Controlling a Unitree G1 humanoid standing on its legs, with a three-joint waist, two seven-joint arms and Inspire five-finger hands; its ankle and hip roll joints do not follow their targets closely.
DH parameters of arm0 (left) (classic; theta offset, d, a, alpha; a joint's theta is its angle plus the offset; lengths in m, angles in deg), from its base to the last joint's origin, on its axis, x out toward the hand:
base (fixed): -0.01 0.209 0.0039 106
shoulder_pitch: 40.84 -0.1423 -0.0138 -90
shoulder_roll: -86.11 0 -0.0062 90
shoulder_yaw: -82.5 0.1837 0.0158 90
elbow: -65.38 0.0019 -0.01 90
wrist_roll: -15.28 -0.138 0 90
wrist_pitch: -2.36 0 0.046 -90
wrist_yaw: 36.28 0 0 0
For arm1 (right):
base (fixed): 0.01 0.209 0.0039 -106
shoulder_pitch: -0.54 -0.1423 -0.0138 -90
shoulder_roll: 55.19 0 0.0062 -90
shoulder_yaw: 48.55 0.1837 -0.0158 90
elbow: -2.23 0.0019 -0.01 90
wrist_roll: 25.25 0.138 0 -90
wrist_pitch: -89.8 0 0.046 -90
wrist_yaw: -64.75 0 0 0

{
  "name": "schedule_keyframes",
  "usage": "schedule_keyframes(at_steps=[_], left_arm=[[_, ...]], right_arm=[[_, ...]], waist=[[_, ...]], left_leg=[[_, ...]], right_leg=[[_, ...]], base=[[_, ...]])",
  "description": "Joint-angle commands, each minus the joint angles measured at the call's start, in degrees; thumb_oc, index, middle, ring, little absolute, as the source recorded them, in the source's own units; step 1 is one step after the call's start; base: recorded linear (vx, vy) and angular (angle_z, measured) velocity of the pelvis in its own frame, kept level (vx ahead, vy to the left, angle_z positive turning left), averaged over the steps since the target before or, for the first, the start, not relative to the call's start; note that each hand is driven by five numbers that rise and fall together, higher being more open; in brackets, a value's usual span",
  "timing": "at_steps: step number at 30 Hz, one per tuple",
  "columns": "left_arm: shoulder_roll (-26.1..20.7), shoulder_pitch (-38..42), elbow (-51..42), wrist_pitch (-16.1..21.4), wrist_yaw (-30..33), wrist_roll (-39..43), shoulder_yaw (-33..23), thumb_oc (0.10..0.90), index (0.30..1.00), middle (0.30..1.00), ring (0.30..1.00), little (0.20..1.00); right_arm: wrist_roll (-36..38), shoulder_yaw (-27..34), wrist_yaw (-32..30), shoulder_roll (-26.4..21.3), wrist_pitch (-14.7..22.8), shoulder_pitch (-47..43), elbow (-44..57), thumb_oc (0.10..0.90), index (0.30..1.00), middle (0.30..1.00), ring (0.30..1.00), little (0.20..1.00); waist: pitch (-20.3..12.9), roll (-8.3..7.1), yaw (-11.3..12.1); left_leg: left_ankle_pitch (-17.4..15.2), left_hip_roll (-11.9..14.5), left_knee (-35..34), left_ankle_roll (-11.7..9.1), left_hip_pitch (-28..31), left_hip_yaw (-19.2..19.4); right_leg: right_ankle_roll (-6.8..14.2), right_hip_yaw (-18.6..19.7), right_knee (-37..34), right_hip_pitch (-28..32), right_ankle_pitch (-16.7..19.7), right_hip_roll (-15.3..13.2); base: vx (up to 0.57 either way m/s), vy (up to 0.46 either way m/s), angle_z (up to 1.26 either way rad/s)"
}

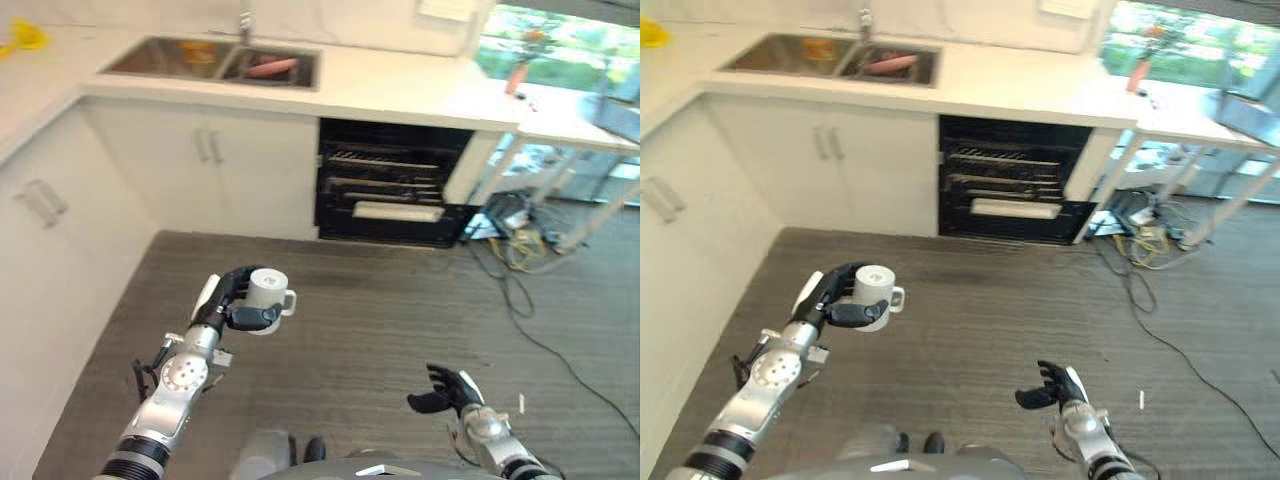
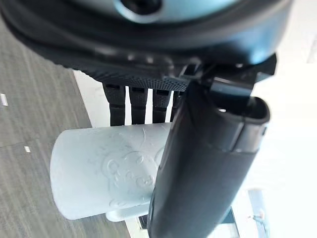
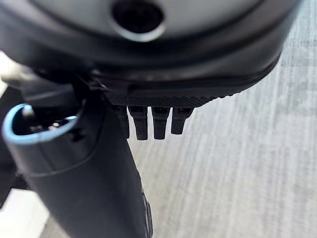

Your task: Place the dishes in the dishwasher.

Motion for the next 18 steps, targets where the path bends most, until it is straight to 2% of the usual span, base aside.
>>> schedule_keyframes(at_steps=[1, 3, 5, 8, 10, 11, 18], left_arm=[[1.2, 6.8, -7.5, 6.7, 2.2, 0.3, -2.2, 0.4, 0.3, 0.3, 0.3, 0.3], [1.6, 6.9, -7.1, 7.0, 2.8, 0.3, -2.5, 0.4, 0.3, 0.3, 0.3, 0.3], [2.1, 7.4, -5.8, 7.2, 3.8, -0.1, -2.0, 0.4, 0.3, 0.3, 0.3, 0.3], [2.9, 8.9, -4.1, 7.1, 4.2, -1.0, -0.8, 0.4, 0.3, 0.3, 0.3, 0.3], [3.1, 9.7, -3.2, 7.0, 4.6, -1.6, 0.1, 0.4, 0.3, 0.3, 0.3, 0.3], [2.9, 11.2, -2.2, 6.9, 5.0, -2.4, 1.0, 0.4, 0.3, 0.3, 0.3, 0.3], [2.5, 12.2, -1.9, 6.8, 6.3, -2.3, 0.4, 0.4, 0.3, 0.3, 0.3, 0.3]], right_arm=[[-2.1, -0.2, -1.0, -4.4, 1.2, -0.6, 1.3, 0.8, 0.9, 0.9, 0.9, 0.9], [-3.7, -0.9, -1.3, -4.6, 1.2, -1.5, -0.3, 0.8, 0.9, 0.9, 0.9, 0.9], [-4.5, -1.2, -1.6, -4.7, 1.1, -1.4, -1.0, 0.8, 0.9, 0.9, 0.9, 0.9], [-5.3, -0.9, -1.4, -4.5, 1.4, 0.0, -0.4, 0.8, 0.9, 0.9, 0.9, 0.9], [-5.7, -0.9, -1.6, -4.6, 1.3, 0.7, 0.4, 0.8, 0.9, 0.9, 0.9, 0.9], [-5.8, -0.7, -1.6, -4.3, 1.2, 1.5, 1.0, 0.8, 0.9, 0.9, 0.9, 0.9], [-5.7, -0.6, -1.4, -3.3, 1.4, 2.1, 3.8, 0.8, 0.9, 0.9, 0.9, 0.9]], waist=[[1.2, 0.4, 2.7], [1.1, 1.62, 4.3], [1.2, 2.32, 4.2], [-0.2, 3.39, 2.5], [-0.6, 3.35, 1.8], [-1.7, 3.39, 0.6], [-1.6, 3.26, 0.3]], left_leg=[[4.1, 0.8, -21.5, 0.0, 7.2, -3.4], [7.5, -1.3, -33.3, -1.4, 7.7, -12.8], [10.1, -1.4, -36.9, -2.5, 8.0, -17.1], [11.5, 1.8, -44.5, -3.9, 13.0, -15.5], [11.5, 2.0, -46.5, -3.6, 14.9, -15.1], [11.2, 2.0, -49.5, -3.2, 17.6, -12.7], [8.2, 1.3, -48.2, -0.5, 18.9, -8.3]], right_leg=[[11.1, 1.7, -3.4, 1.0, 0.7, -3.6], [11.2, 5.3, -2.7, 1.9, -0.6, -2.8], [11.1, 6.8, -1.5, 2.5, -1.9, -2.8], [11.4, 7.0, -1.5, 2.5, -2.8, -2.9], [11.8, 7.3, -1.9, 2.6, -2.6, -3.5], [12.8, 7.5, -3.1, 2.7, -1.9, -5.5], [14.1, 10.2, -2.1, 2.0, -1.9, -7.6]], base=[[0.16, 0.151, -1.36], [0.22, 0.223, -0.91], [0.17, 0.176, -0.99], [0.18, 0.202, -0.95], [0.14, 0.205, -0.01], [0.11, 0.174, -0.2], [0.06, 0.113, -0.17]])
